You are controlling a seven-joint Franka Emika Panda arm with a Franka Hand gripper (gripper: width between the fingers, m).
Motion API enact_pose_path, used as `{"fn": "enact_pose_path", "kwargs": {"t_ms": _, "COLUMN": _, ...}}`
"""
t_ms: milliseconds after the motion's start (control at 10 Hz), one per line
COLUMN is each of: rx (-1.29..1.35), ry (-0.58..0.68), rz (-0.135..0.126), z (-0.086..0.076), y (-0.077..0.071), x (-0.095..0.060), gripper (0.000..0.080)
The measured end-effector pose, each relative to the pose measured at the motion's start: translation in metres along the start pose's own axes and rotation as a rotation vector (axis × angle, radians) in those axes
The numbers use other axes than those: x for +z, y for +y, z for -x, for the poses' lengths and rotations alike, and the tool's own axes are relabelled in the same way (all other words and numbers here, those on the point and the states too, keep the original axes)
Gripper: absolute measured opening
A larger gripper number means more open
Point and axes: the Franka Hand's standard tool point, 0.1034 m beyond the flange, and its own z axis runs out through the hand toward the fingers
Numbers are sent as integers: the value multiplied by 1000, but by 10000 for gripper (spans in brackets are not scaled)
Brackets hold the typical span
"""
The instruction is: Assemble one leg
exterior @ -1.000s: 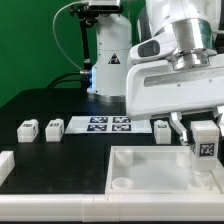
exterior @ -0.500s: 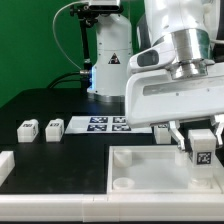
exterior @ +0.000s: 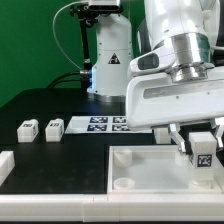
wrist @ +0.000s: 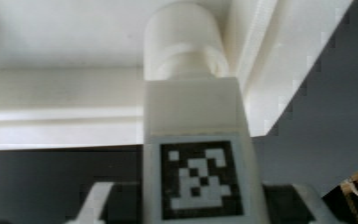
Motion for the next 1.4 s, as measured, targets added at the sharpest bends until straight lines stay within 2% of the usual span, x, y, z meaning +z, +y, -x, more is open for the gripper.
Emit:
{"fn": "enact_pose_path", "kwargs": {"t_ms": 200, "rx": 0, "ry": -13, "rz": -1, "z": 2, "y": 0, "x": 1, "gripper": 298}}
{"fn": "enact_pose_path", "kwargs": {"t_ms": 300, "rx": 0, "ry": -13, "rz": -1, "z": 2, "y": 0, "x": 1, "gripper": 511}}
{"fn": "enact_pose_path", "kwargs": {"t_ms": 400, "rx": 0, "ry": -13, "rz": -1, "z": 2, "y": 0, "x": 1, "gripper": 511}}
{"fn": "enact_pose_path", "kwargs": {"t_ms": 500, "rx": 0, "ry": -13, "rz": -1, "z": 2, "y": 0, "x": 1, "gripper": 620}}
{"fn": "enact_pose_path", "kwargs": {"t_ms": 1100, "rx": 0, "ry": -17, "rz": -1, "z": 1, "y": 0, "x": 0, "gripper": 649}}
{"fn": "enact_pose_path", "kwargs": {"t_ms": 1300, "rx": -4, "ry": -46, "rz": -1, "z": -17, "y": 7, "x": -16, "gripper": 649}}
{"fn": "enact_pose_path", "kwargs": {"t_ms": 1400, "rx": -2, "ry": -88, "rz": -2, "z": -20, "y": 13, "x": -17, "gripper": 649}}
